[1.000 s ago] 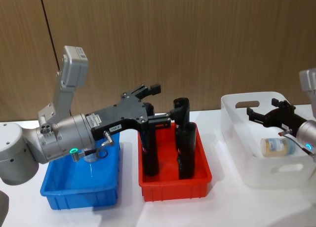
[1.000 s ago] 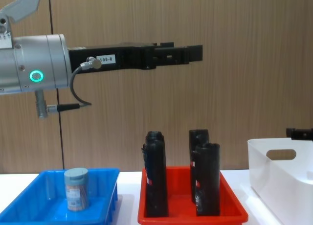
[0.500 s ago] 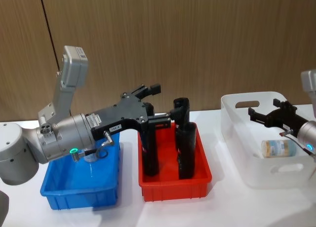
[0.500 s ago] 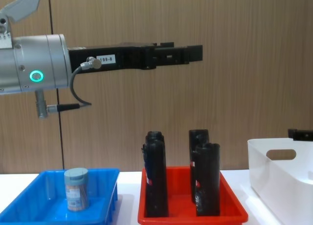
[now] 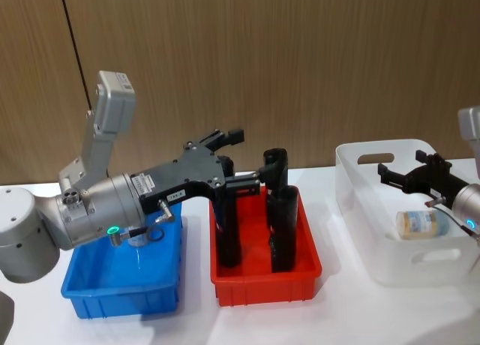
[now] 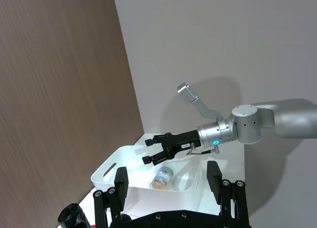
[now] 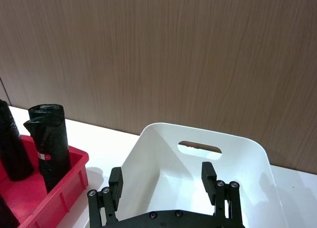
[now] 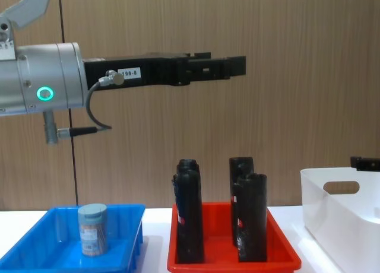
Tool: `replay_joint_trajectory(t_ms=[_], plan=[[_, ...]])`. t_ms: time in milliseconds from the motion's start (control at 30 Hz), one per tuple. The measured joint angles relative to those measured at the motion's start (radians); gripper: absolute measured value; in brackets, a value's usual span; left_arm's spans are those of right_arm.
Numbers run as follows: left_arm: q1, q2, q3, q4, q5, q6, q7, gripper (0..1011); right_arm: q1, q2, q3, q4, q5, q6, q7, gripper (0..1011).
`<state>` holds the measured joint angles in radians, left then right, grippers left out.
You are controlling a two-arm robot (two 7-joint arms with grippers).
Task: Pick the cotton swabs from the blue box and place them into the white box.
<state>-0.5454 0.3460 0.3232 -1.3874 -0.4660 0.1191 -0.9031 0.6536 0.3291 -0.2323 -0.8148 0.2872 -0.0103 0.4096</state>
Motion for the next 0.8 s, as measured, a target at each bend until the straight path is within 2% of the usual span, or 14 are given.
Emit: replay_joint_trajectory(t_ms=[400,800], plan=[[0.034,0.002,0.021,-0.051,0.045,-0.003,0.093,1004,0.001,0.0,0.0,0.002,0.0,-0.002,0.0,1001],[0.049,0.003,0.032,-0.073,0.066,-0.004,0.136,1004,0.001,0.0,0.0,0.003,0.0,-0.003,0.002,1001]])
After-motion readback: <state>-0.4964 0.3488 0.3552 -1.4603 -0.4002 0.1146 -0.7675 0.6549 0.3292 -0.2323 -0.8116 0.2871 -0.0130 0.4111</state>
